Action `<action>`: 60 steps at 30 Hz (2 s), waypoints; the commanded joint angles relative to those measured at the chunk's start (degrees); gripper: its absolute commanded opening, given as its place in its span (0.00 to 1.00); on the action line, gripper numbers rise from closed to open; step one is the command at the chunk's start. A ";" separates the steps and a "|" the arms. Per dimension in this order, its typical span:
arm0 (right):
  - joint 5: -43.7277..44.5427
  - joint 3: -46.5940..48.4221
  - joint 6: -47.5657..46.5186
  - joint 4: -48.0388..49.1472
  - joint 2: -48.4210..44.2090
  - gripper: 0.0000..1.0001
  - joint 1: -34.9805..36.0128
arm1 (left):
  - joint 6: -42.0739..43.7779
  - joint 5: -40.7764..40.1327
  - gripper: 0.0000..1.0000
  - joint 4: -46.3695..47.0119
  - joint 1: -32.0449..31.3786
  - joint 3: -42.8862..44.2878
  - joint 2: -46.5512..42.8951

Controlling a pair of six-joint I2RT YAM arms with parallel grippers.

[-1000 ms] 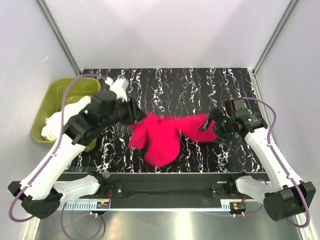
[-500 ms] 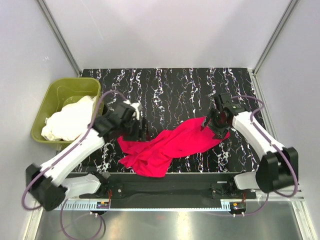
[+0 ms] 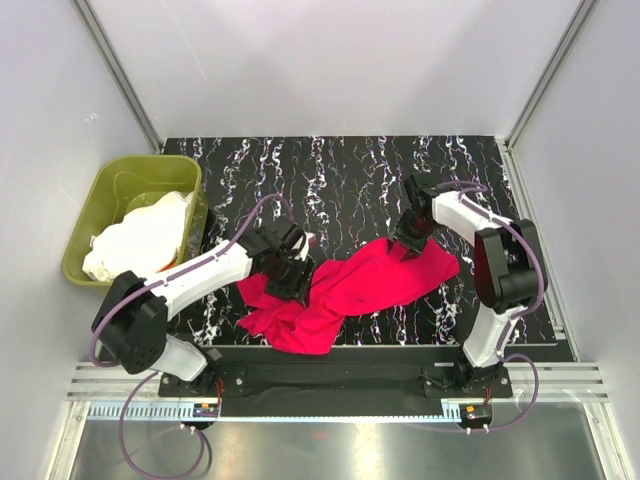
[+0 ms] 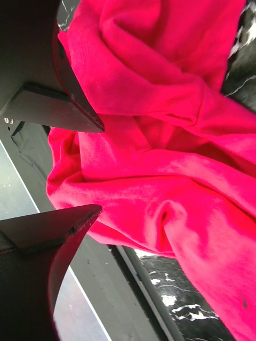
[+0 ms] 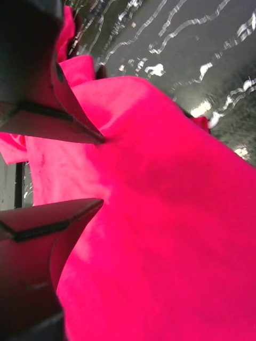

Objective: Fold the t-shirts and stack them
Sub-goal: Flatten the tshirt out

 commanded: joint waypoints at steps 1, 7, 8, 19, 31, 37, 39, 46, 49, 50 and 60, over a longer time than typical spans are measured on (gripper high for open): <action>-2.92 3.27 0.57 1.75 2.05 0.49 0.05 | 2.28 5.54 0.61 2.03 -0.14 -1.27 0.60; -2.66 4.15 -0.22 2.02 5.13 0.37 0.05 | 1.06 10.74 0.69 4.41 -0.84 -3.20 2.62; -2.57 4.24 -0.39 1.93 5.48 0.33 0.05 | 0.97 11.35 0.65 4.59 -1.02 -3.47 3.76; 10.06 13.98 -3.56 -8.26 -1.54 0.00 0.05 | 2.89 -11.81 0.00 -8.75 -1.19 10.92 -1.15; 20.88 56.07 -6.54 -22.85 1.62 0.00 -1.45 | 12.65 -39.70 0.00 -20.81 7.16 56.10 4.56; 21.52 47.87 -6.72 -20.58 -10.03 0.00 -1.45 | 11.87 -40.51 0.01 -16.17 7.07 48.33 -3.77; 20.81 35.83 -5.85 -17.95 -14.71 0.00 -1.53 | 9.16 -37.87 0.01 -14.49 6.81 37.26 -9.75; 16.51 10.58 -4.17 -17.32 -34.39 0.00 -1.45 | -2.63 -30.84 0.00 -15.80 4.43 9.91 -26.01; 15.72 10.21 -4.70 -18.11 -39.32 0.00 -1.45 | -4.13 -28.20 0.00 -14.05 4.43 9.01 -33.47; 15.19 11.52 -5.14 -18.11 -40.47 0.00 -1.45 | -4.13 -26.37 0.00 -13.44 4.43 10.66 -34.54; -4.89 7.07 -8.48 -15.21 -56.13 0.00 -1.45 | 3.42 -7.64 0.00 -10.34 4.34 22.11 -38.52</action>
